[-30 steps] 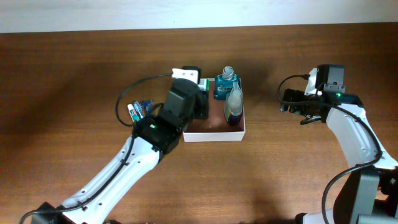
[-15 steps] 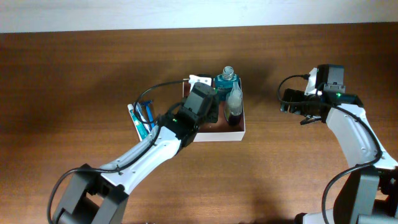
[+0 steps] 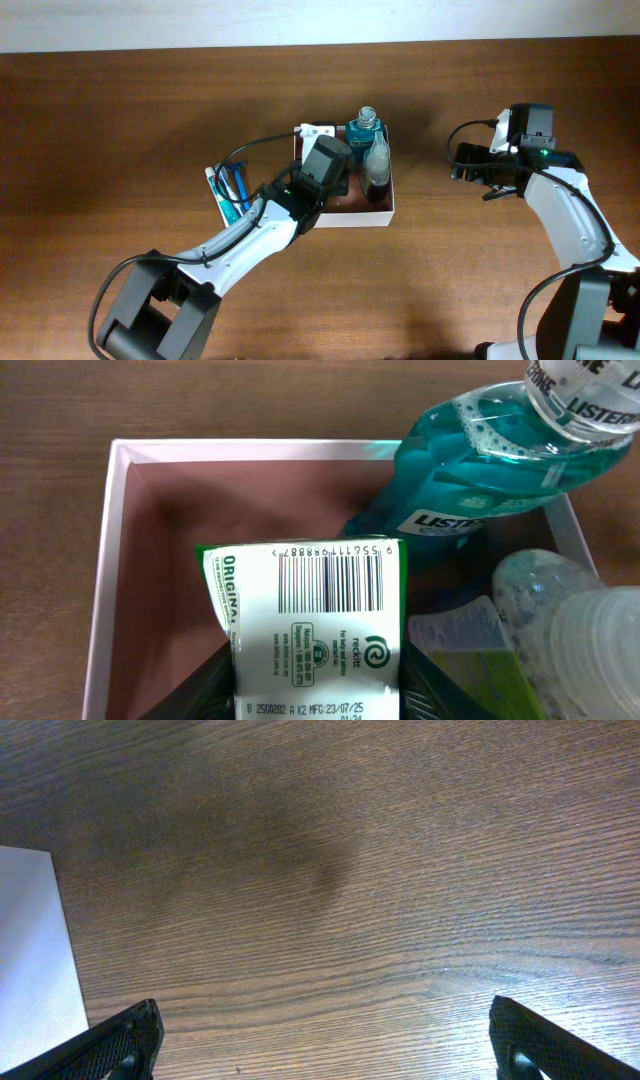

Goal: Pack container
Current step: 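Grasp toothpaste pack with left gripper and carry it over the box, then release pack in box, move left gripper to the blue razor and grasp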

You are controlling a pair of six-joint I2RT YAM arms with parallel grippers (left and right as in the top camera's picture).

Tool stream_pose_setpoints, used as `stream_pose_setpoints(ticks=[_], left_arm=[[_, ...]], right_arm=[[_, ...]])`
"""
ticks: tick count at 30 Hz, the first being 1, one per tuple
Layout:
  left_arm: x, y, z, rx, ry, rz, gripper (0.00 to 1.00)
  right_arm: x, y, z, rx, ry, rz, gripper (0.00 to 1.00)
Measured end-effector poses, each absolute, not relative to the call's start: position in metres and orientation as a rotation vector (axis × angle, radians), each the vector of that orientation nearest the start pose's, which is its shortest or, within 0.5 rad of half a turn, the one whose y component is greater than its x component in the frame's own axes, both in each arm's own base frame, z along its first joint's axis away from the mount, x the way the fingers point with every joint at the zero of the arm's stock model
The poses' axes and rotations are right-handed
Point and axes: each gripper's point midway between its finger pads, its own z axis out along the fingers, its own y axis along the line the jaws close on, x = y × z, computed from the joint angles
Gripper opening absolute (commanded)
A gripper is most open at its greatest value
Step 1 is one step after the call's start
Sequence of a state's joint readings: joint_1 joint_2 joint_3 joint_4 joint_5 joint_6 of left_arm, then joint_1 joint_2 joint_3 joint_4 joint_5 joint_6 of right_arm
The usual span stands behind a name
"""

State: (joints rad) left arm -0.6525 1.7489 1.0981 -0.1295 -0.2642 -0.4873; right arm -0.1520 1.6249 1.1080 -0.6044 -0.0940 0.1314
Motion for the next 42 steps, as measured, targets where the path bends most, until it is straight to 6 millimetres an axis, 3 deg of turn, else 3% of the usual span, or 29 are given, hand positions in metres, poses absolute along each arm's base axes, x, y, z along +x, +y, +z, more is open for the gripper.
stream_pose_setpoints(ticks=[4,10,15,19,20,22,25,28,31,32,33,42], left_arm=[[0.401,-0.248,0.105,0.050,2.325,-0.263,0.68],[0.405,-0.243,0.112,0.064,2.312,-0.203,0.68],[0.408,-0.234,0.150,0.108,2.323,-0.122,0.74],[0.409,-0.191,0.195,0.023,2.292,-0.041,0.80],[0.408,-0.169,0.207,-0.024,2.287,-0.007,0.80],[0.407,-0.134,0.212,-0.093,2.304,0.057,0.80],[0.410,-0.095,0.204,-0.186,2.346,0.112,0.80],[0.415,-0.074,0.200,-0.247,2.367,0.083,0.76],[0.418,-0.072,0.189,-0.259,2.400,0.059,0.61],[0.419,-0.074,0.180,-0.257,2.423,0.059,0.47],[0.420,-0.075,0.172,-0.253,2.442,0.058,0.40],[0.424,-0.076,0.087,-0.237,2.628,0.162,0.39]], right_arm=[[0.381,-0.042,0.087,0.351,2.666,0.120,0.99],[0.381,-0.042,0.087,0.350,2.666,0.120,0.99],[0.381,-0.042,0.087,0.350,2.667,0.120,0.99],[0.381,-0.042,0.087,0.351,2.666,0.120,0.99],[0.381,-0.042,0.087,0.351,2.666,0.120,0.99],[0.381,-0.042,0.087,0.351,2.666,0.120,0.99],[0.381,-0.042,0.087,0.351,2.666,0.120,0.99],[0.381,-0.042,0.087,0.351,2.666,0.120,0.98],[0.381,-0.042,0.087,0.351,2.666,0.120,0.99],[0.381,-0.042,0.087,0.351,2.666,0.120,0.99],[0.381,-0.042,0.087,0.351,2.666,0.120,0.99],[0.381,-0.042,0.087,0.351,2.666,0.120,0.99]])
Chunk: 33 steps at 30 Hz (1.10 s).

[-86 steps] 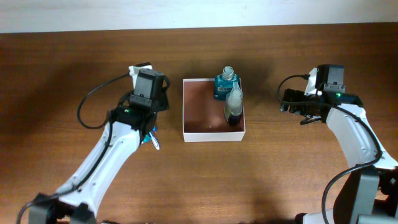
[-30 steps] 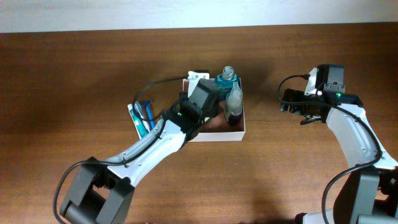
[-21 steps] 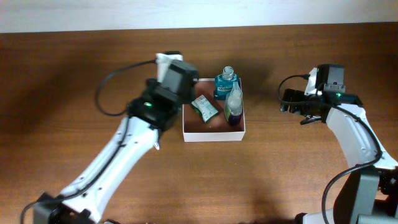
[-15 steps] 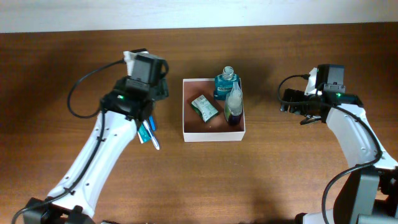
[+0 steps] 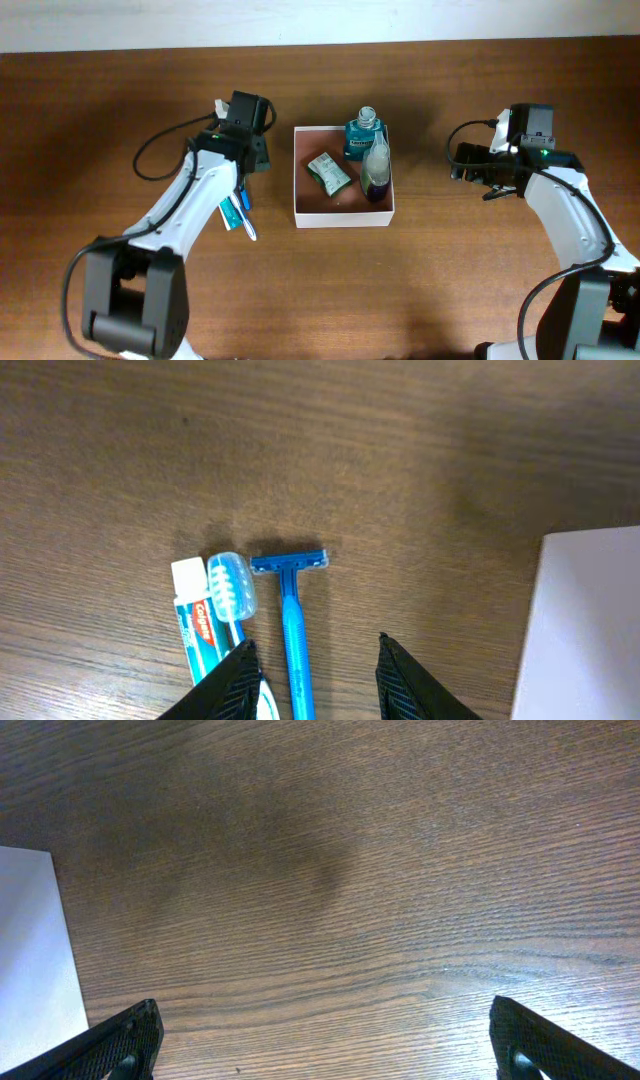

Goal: Pack container
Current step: 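Release pack in box, move left gripper to the blue razor and grasp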

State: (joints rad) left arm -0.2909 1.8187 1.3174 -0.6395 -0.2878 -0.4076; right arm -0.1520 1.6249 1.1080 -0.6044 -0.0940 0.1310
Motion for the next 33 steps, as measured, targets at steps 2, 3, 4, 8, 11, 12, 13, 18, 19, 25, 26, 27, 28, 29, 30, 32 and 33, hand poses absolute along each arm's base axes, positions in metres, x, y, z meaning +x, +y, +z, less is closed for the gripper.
stream_pose_setpoints(ticks=[2,3,4,8,11,12,13,18,19,25,26,27,28,29,30,32,33], left_arm=[[0.424,-0.075,0.082,-0.238,2.641,0.171,0.39],[0.424,-0.074,0.081,-0.240,2.642,0.172,0.40],[0.424,-0.073,0.080,-0.244,2.643,0.174,0.41],[0.424,-0.070,0.069,-0.250,2.667,0.190,0.48],[0.423,-0.070,0.053,-0.245,2.697,0.208,0.48],[0.423,-0.070,0.049,-0.244,2.704,0.212,0.48],[0.423,-0.070,0.043,-0.243,2.713,0.217,0.47],[0.421,-0.069,0.023,-0.239,2.754,0.237,0.47],[0.420,-0.069,0.022,-0.239,2.757,0.237,0.48],[0.424,-0.069,0.023,-0.247,2.741,0.229,0.48],[0.425,-0.069,0.023,-0.247,2.738,0.227,0.48],[0.426,-0.069,0.023,-0.247,2.735,0.225,0.47],[0.426,-0.069,0.024,-0.248,2.733,0.223,0.47],[0.427,-0.069,0.024,-0.248,2.732,0.223,0.47],[0.427,-0.069,0.023,-0.248,2.733,0.219,0.48],[0.427,-0.070,0.023,-0.249,2.735,0.212,0.47],[0.427,-0.070,0.023,-0.252,2.738,0.202,0.48]], right_arm=[[0.381,-0.042,0.087,0.351,2.666,0.120,0.99],[0.381,-0.042,0.087,0.352,2.666,0.120,0.99],[0.381,-0.042,0.087,0.351,2.666,0.120,0.99],[0.381,-0.042,0.087,0.350,2.666,0.120,0.99],[0.382,-0.042,0.087,0.350,2.666,0.120,0.99],[0.381,-0.042,0.087,0.351,2.666,0.120,0.99],[0.381,-0.042,0.087,0.351,2.666,0.120,0.99],[0.382,-0.042,0.087,0.350,2.666,0.120,0.99],[0.381,-0.042,0.087,0.351,2.666,0.120,0.99],[0.381,-0.042,0.087,0.351,2.666,0.120,0.99],[0.381,-0.042,0.087,0.351,2.666,0.120,0.99],[0.381,-0.042,0.088,0.350,2.666,0.120,0.99],[0.381,-0.042,0.087,0.351,2.666,0.120,0.99],[0.381,-0.042,0.087,0.350,2.666,0.120,0.99],[0.381,-0.042,0.087,0.350,2.666,0.120,0.99],[0.381,-0.042,0.087,0.350,2.666,0.120,0.99],[0.381,-0.042,0.087,0.351,2.666,0.120,0.99]])
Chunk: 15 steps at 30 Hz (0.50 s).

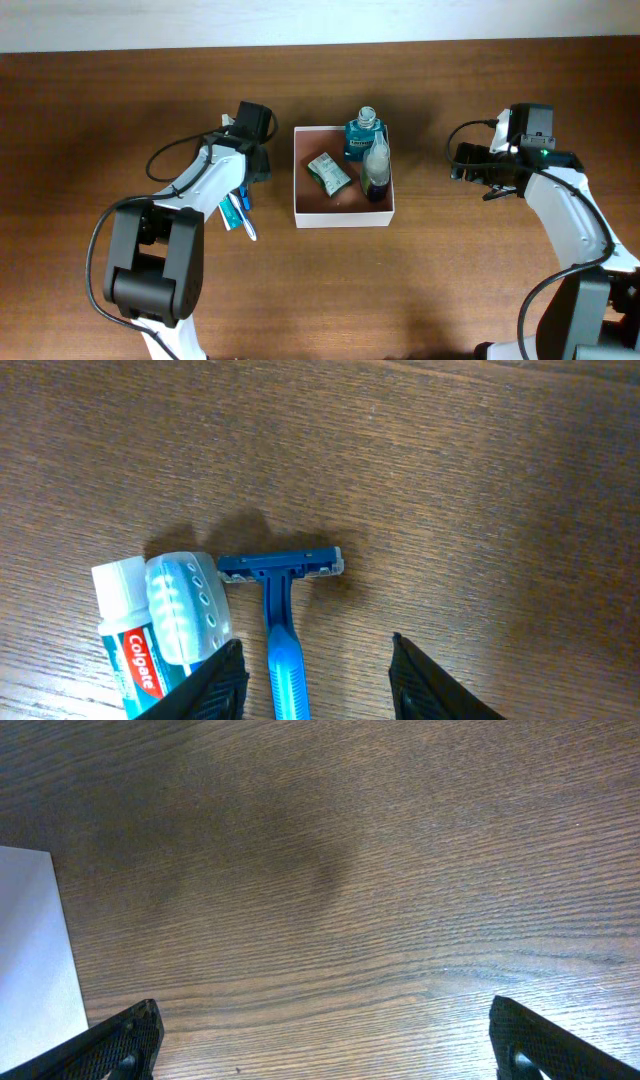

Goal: Pack container
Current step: 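Release pack in box, move left gripper to the blue razor and grasp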

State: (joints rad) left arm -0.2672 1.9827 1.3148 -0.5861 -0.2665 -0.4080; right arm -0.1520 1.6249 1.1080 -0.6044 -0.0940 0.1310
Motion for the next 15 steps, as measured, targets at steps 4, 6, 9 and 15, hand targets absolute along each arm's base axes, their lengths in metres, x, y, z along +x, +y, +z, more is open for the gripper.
stream_pose_setpoints(ticks=[4,6,9,15], left_arm=[[0.427,-0.064,0.022,-0.281,2.749,0.168,0.47],[0.428,-0.058,0.021,-0.305,2.753,0.154,0.47],[0.429,-0.055,0.021,-0.317,2.755,0.146,0.47],[0.428,-0.059,0.020,-0.314,2.763,0.117,0.47]], right_arm=[[0.381,-0.042,0.087,0.350,2.666,0.120,0.99],[0.381,-0.042,0.087,0.350,2.666,0.120,0.99],[0.381,-0.042,0.087,0.350,2.666,0.120,0.99],[0.381,-0.042,0.087,0.351,2.666,0.120,0.99]])
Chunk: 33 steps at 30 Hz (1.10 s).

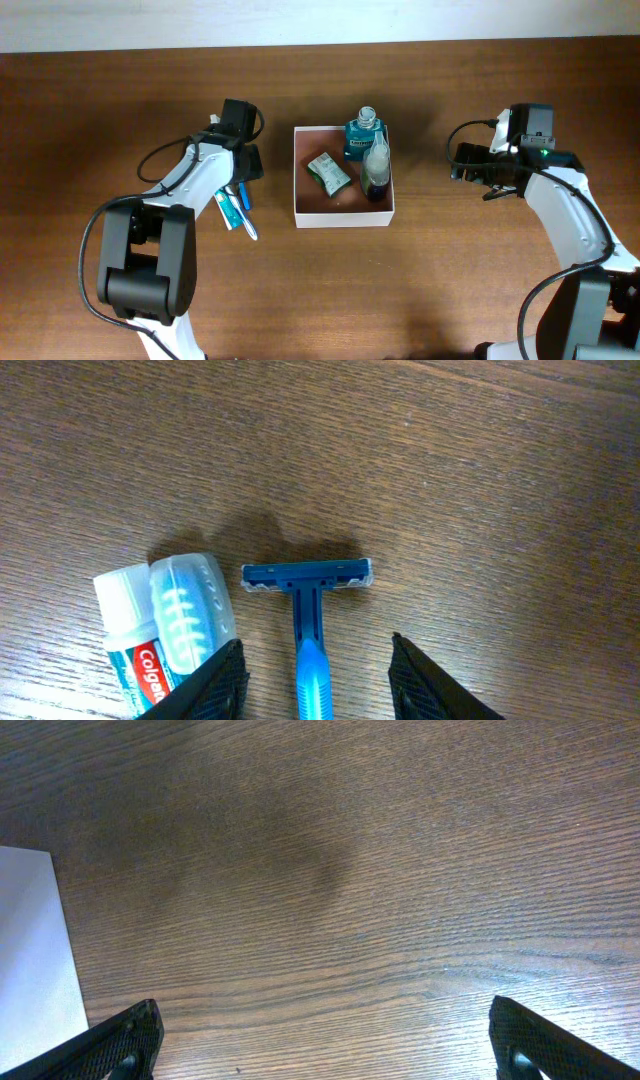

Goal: Pack container
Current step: 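Release pack in box, move left gripper to the blue razor and grasp, then carry the blue razor into the box and release it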

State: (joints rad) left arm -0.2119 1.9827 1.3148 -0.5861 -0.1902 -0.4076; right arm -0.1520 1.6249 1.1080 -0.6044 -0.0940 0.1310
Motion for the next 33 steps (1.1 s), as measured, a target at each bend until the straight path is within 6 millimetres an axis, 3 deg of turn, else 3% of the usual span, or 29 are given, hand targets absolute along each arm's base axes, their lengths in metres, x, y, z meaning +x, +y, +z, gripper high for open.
stream_pose_setpoints(ticks=[8,10,13,19,22,30,33], left_arm=[[0.426,-0.060,0.015,-0.312,2.765,0.106,0.46],[0.425,-0.060,0.011,-0.312,2.759,0.102,0.36],[0.419,-0.060,0.002,-0.311,2.773,0.092,0.28],[0.419,-0.062,0.001,-0.308,2.773,0.077,0.17],[0.419,-0.063,0.001,-0.309,2.774,0.071,0.06],[0.420,-0.063,0.003,-0.308,2.773,0.071,0.05],[0.425,-0.071,0.013,-0.285,2.774,0.018,0.04]], right_arm=[[0.381,-0.042,0.087,0.351,2.666,0.120,0.99],[0.381,-0.042,0.087,0.351,2.666,0.120,0.99],[0.382,-0.042,0.087,0.351,2.666,0.120,0.99],[0.381,-0.042,0.087,0.351,2.666,0.120,0.98],[0.381,-0.042,0.087,0.351,2.666,0.120,0.99],[0.381,-0.042,0.087,0.350,2.666,0.120,0.99],[0.381,-0.042,0.087,0.351,2.666,0.120,0.99]])
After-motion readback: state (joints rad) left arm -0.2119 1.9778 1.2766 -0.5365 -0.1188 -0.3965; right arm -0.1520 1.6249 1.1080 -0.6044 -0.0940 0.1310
